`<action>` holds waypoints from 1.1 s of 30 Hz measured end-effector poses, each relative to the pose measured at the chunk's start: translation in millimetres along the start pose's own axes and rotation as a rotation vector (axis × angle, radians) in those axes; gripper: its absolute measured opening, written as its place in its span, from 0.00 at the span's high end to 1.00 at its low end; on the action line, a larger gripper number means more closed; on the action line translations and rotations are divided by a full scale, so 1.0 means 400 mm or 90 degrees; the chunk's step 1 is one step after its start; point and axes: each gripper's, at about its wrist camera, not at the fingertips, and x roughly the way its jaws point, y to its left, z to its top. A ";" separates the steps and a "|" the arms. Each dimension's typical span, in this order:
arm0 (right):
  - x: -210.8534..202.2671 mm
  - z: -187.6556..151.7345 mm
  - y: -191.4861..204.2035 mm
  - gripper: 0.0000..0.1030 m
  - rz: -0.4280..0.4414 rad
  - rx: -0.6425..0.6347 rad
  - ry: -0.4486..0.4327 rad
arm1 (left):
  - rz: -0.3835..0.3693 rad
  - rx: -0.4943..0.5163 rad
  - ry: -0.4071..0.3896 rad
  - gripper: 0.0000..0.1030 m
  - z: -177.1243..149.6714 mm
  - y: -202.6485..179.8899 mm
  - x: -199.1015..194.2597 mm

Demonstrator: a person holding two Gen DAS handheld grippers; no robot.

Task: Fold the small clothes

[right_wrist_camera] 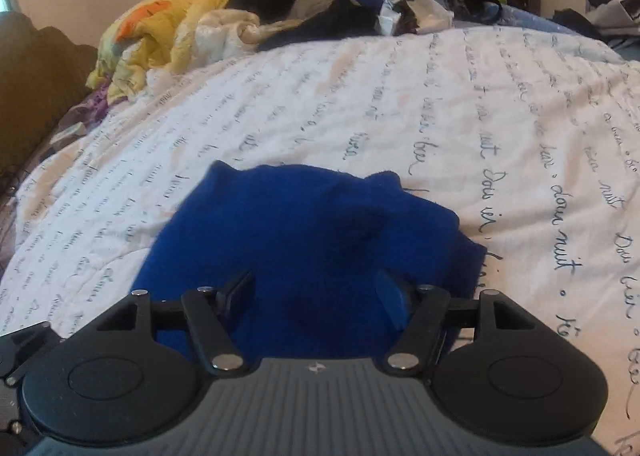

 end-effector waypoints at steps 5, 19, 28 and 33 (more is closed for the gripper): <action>-0.111 -0.102 -0.004 0.24 0.022 0.012 -0.005 | 0.030 -0.054 0.015 0.10 -0.008 0.048 -0.005; 0.080 0.017 -0.196 0.23 0.000 0.162 0.025 | 0.041 -0.157 0.040 0.27 0.259 0.227 0.237; 0.081 0.074 -0.150 0.81 -0.018 0.066 -0.036 | 0.134 0.041 -0.032 0.80 0.333 0.104 0.246; 0.093 0.053 -0.195 0.68 -0.020 0.142 -0.038 | 0.160 0.019 -0.019 0.62 0.285 0.111 0.234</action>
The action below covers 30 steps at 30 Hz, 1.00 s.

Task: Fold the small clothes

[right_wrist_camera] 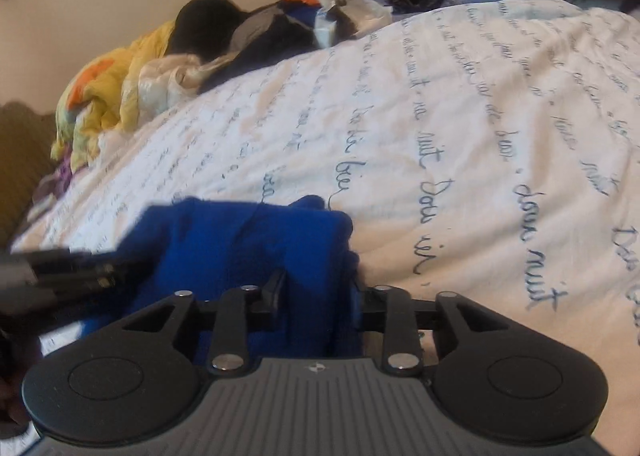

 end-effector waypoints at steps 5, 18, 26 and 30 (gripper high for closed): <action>-0.179 -0.053 0.014 0.30 0.069 0.003 -0.074 | -0.102 -0.090 -0.043 0.40 -0.099 0.020 -0.161; -0.167 -0.124 0.161 0.20 0.051 -0.106 -0.001 | -0.128 0.039 -0.046 0.12 -0.227 -0.104 -0.254; -0.173 -0.197 0.172 0.17 0.012 -0.121 0.046 | -0.109 0.004 -0.018 0.17 -0.260 -0.087 -0.259; -0.277 -0.223 0.109 0.17 0.069 -0.044 0.034 | -0.074 -0.038 -0.039 0.13 -0.295 -0.026 -0.310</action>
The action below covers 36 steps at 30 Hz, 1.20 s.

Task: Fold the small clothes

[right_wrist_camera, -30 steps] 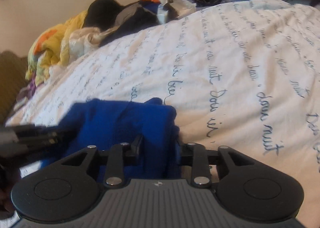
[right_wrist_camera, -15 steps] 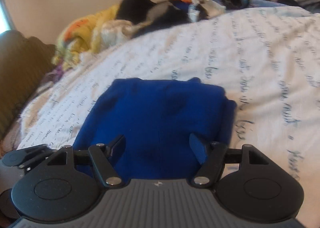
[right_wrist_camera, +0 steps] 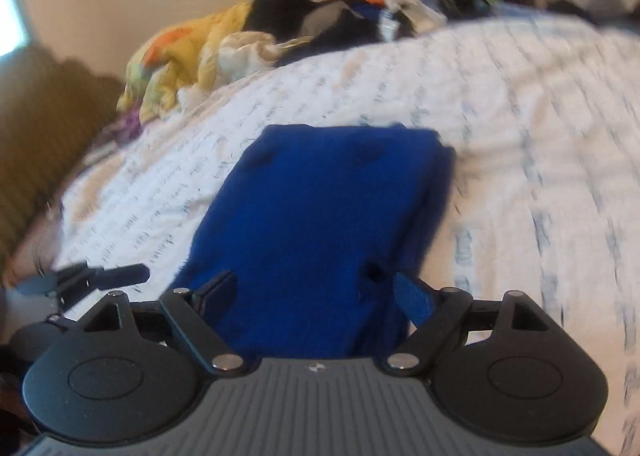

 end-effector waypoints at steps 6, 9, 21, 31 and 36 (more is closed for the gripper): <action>-0.015 -0.016 -0.068 0.17 0.051 0.102 0.024 | 0.025 -0.017 0.050 0.20 -0.028 0.030 0.028; 0.005 -0.012 -0.047 0.17 0.059 0.082 0.038 | 0.030 0.006 0.046 0.20 -0.041 0.019 0.028; 0.051 -0.048 -0.038 0.92 0.015 0.029 0.091 | -0.004 -0.029 0.047 0.70 -0.045 0.035 0.029; -0.019 0.035 -0.070 0.54 0.022 0.058 0.013 | -0.072 -0.017 0.018 0.30 -0.005 0.016 -0.061; 0.099 0.159 -0.027 0.45 0.032 0.012 0.005 | -0.089 0.008 0.028 0.28 0.032 -0.052 0.034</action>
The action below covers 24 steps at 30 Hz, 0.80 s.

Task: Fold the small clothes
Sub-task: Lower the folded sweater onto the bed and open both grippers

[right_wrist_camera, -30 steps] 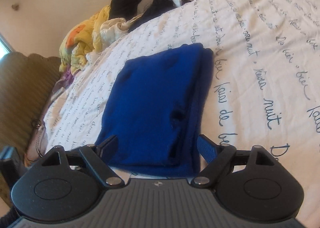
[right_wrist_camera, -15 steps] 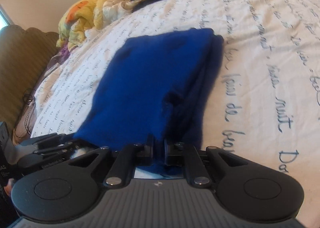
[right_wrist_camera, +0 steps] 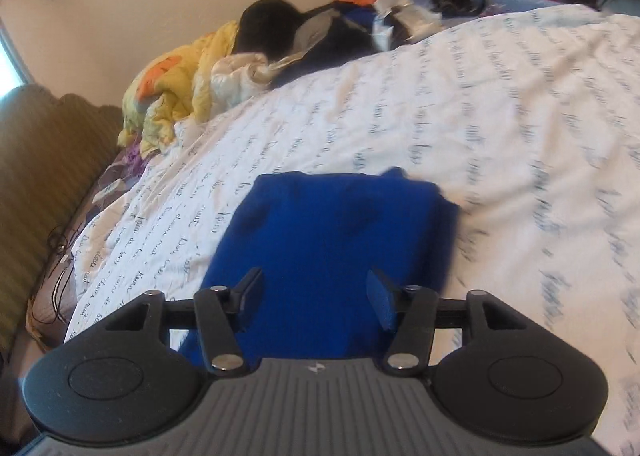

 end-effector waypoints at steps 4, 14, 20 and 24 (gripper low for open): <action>0.165 0.025 -0.019 0.46 -0.063 -0.075 0.036 | 0.022 0.029 0.018 0.30 -0.020 -0.025 0.074; -0.004 -0.035 0.054 0.31 -0.064 -0.098 0.007 | 0.017 -0.043 0.000 0.16 -0.053 0.030 -0.039; 0.038 -0.147 0.064 0.31 -0.027 -0.140 0.073 | 0.025 -0.031 0.048 0.20 -0.041 0.036 0.044; 0.019 -0.086 0.084 0.30 -0.037 -0.080 0.056 | -0.006 -0.056 0.043 0.16 -0.038 0.052 0.023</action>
